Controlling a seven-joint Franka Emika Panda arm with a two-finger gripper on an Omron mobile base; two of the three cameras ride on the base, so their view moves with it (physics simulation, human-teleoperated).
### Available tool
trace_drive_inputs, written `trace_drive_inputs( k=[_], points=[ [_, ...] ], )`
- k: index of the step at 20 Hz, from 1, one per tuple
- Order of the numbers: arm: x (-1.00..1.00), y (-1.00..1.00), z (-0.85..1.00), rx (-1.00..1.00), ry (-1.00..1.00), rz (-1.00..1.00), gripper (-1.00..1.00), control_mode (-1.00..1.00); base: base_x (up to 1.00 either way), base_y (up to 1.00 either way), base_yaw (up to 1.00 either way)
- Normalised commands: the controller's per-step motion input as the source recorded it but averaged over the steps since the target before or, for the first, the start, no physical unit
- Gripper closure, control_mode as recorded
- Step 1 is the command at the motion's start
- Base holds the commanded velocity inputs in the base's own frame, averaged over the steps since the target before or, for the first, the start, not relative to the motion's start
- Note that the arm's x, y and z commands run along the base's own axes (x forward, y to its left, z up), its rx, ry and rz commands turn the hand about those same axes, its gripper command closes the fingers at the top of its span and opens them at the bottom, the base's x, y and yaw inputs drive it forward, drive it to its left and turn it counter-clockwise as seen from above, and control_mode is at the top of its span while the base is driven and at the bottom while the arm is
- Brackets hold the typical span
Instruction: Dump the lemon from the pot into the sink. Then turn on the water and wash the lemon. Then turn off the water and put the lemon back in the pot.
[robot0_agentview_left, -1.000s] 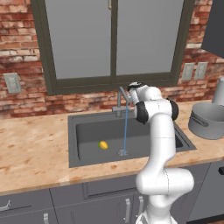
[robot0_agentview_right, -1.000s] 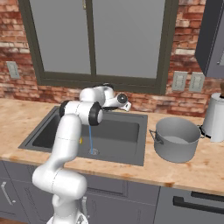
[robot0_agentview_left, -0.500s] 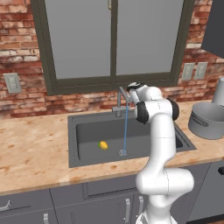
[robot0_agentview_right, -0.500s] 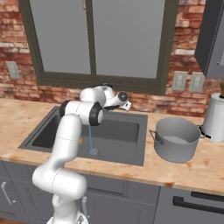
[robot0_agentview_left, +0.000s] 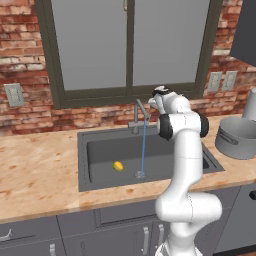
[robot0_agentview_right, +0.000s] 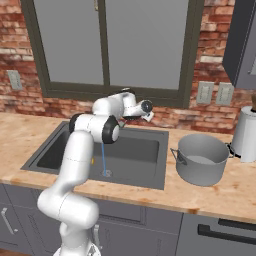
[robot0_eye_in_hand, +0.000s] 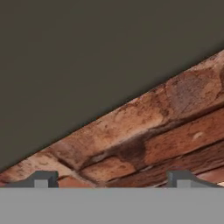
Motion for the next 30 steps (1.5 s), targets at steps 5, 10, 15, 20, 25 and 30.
trace_drive_inputs(
  k=[5,10,15,20,25,30],
  points=[
    [0.00,-0.29,0.17,0.02,-0.03,0.00,-1.00,-1.00,0.00,0.00,0.00],
    [-0.03,-0.35,-0.13,0.00,0.04,-0.03,-1.00,-1.00,0.00,0.00,0.00],
    [-0.09,-0.12,-0.34,0.00,0.11,-0.01,-1.00,-1.00,0.00,0.00,0.00],
    [-0.16,0.00,-0.33,0.00,0.14,0.00,-1.00,-1.00,0.00,0.00,0.00],
    [-0.08,0.06,-0.19,0.00,0.06,0.00,-1.00,-1.00,0.00,0.00,0.00],
    [-0.01,0.07,-0.05,0.00,0.01,0.00,-1.00,-1.00,0.00,0.00,0.00]
  ],
)
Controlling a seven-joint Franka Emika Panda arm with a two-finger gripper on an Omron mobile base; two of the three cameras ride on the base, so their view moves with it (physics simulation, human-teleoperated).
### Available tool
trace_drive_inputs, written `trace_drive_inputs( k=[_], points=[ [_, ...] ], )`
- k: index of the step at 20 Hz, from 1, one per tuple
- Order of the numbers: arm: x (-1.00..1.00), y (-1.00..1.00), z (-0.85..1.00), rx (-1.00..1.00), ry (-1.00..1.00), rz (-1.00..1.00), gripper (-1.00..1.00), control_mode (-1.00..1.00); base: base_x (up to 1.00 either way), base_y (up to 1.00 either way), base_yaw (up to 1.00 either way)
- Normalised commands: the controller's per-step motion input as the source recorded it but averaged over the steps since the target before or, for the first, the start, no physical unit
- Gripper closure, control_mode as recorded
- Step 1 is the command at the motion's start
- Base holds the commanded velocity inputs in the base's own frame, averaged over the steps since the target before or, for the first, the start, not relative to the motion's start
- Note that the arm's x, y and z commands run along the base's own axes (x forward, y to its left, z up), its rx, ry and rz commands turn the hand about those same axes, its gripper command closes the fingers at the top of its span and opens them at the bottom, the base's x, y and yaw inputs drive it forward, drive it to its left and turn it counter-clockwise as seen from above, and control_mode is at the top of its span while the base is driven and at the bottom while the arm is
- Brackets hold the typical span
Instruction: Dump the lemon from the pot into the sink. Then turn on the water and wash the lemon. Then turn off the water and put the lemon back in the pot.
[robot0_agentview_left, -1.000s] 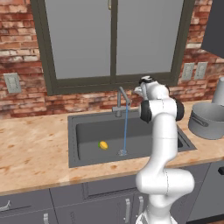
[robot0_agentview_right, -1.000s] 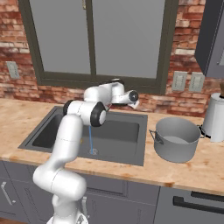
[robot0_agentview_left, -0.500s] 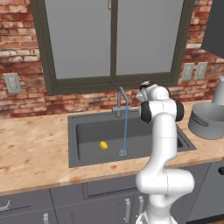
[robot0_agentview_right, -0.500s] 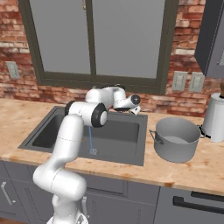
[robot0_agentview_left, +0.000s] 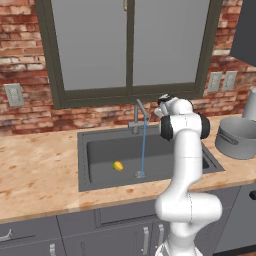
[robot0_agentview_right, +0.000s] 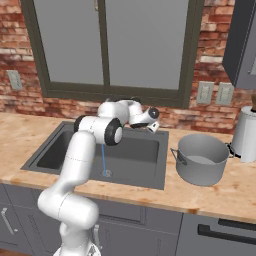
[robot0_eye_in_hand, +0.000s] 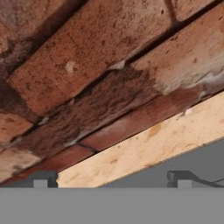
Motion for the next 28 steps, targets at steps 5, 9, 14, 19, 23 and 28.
trace_drive_inputs(
  k=[5,9,14,19,23,28],
  points=[
    [-0.05,0.14,-0.06,0.00,0.00,0.00,-1.00,-1.00,0.00,0.00,0.00],
    [0.00,0.21,-0.12,0.00,0.01,0.00,-1.00,-1.00,0.00,0.00,0.00],
    [0.00,0.24,-0.12,0.00,0.00,0.00,-1.00,-1.00,0.00,0.00,0.00],
    [0.06,0.28,-0.11,0.00,0.00,0.00,-1.00,-1.00,0.00,0.00,0.00],
    [0.07,0.33,-0.09,0.00,0.00,0.00,-1.00,-1.00,0.00,0.00,0.00],
    [0.17,0.40,-0.11,0.00,0.00,0.00,-1.00,-1.00,0.00,0.00,0.00]
  ],
)
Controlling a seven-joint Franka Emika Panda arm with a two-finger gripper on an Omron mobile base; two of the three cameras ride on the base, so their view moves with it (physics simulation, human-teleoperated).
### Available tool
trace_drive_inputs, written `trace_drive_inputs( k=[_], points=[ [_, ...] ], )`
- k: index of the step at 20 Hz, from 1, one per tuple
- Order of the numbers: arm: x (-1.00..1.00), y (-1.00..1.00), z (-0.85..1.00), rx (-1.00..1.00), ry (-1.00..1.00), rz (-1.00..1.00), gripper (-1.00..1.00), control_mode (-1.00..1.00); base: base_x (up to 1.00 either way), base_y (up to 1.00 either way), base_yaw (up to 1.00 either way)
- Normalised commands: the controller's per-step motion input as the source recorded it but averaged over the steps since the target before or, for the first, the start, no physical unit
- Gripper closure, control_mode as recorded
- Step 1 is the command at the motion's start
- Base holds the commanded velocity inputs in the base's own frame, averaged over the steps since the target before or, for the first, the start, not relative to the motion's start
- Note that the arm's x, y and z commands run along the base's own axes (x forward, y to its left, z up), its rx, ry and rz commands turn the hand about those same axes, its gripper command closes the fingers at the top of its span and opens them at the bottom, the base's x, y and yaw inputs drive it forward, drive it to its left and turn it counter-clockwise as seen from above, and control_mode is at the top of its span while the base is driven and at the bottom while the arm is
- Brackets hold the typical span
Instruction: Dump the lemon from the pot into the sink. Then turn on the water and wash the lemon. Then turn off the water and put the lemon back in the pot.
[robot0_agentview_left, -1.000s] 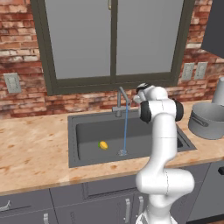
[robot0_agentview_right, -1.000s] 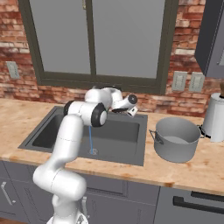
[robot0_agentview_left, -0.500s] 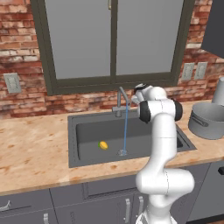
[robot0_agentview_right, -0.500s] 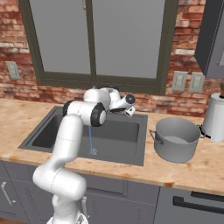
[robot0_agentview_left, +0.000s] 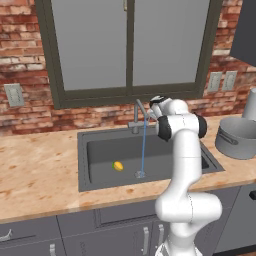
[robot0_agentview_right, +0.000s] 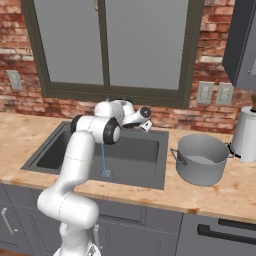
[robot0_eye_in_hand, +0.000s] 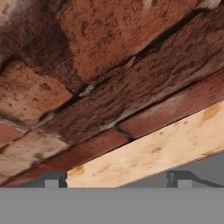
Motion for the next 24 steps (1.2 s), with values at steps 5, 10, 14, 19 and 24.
trace_drive_inputs(
  k=[5,10,14,19,24],
  points=[
    [0.37,0.40,-0.09,0.00,0.00,0.00,-1.00,-1.00,0.00,0.00,0.00],
    [0.45,0.44,-0.05,0.01,0.00,0.00,-1.00,-1.00,0.00,0.00,0.00],
    [0.35,0.59,0.00,0.03,0.00,0.03,-1.00,-1.00,0.00,0.00,0.00],
    [0.29,0.69,0.00,0.01,0.00,0.01,-1.00,-1.00,0.00,0.00,0.00],
    [0.05,0.24,0.12,0.00,0.00,0.00,-1.00,-1.00,0.00,0.00,0.00]
  ],
)
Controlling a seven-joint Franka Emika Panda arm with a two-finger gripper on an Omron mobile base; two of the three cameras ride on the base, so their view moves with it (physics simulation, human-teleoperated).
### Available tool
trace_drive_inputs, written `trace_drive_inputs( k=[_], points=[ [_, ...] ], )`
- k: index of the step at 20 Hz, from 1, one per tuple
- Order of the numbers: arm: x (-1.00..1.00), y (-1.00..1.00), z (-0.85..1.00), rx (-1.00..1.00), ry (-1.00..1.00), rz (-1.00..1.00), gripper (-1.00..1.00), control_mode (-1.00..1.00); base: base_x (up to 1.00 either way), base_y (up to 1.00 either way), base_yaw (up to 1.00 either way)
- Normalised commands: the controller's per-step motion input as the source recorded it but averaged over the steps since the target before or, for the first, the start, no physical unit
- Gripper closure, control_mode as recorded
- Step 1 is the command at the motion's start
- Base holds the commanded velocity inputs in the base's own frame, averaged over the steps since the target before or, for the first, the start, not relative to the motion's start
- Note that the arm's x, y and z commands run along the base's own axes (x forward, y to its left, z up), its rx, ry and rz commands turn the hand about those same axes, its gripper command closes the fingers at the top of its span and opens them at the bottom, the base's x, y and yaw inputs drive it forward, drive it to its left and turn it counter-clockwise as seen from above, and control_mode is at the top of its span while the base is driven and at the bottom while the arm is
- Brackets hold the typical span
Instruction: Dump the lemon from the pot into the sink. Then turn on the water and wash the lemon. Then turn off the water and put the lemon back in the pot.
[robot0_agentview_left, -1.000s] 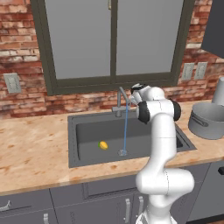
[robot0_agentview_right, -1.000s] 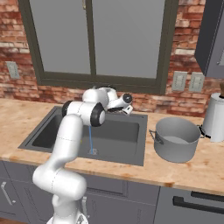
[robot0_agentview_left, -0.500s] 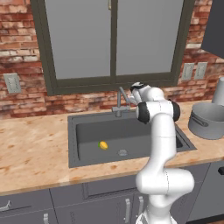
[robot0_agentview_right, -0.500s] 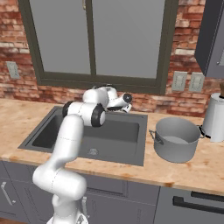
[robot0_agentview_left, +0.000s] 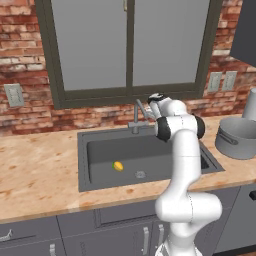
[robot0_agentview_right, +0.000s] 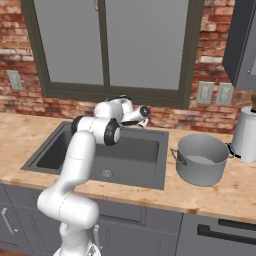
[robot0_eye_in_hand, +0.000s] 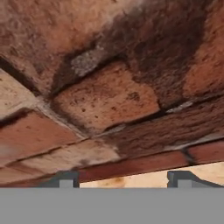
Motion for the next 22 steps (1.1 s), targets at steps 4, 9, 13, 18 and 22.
trace_drive_inputs(
  k=[4,9,13,18,22],
  points=[
    [-0.61,-0.38,0.53,0.00,-0.04,-0.05,-1.00,-1.00,0.00,0.00,0.00],
    [-0.98,-0.55,0.54,0.00,0.00,-0.09,-1.00,-1.00,0.00,0.00,0.00],
    [-1.00,-0.43,0.44,0.00,0.00,-0.09,-1.00,-1.00,0.00,0.00,0.00],
    [-1.00,-0.11,0.41,0.00,0.00,-0.07,-1.00,-1.00,0.00,0.00,0.00],
    [-1.00,0.00,0.70,0.00,0.00,-0.07,-1.00,-1.00,0.00,0.00,0.00]
  ],
)
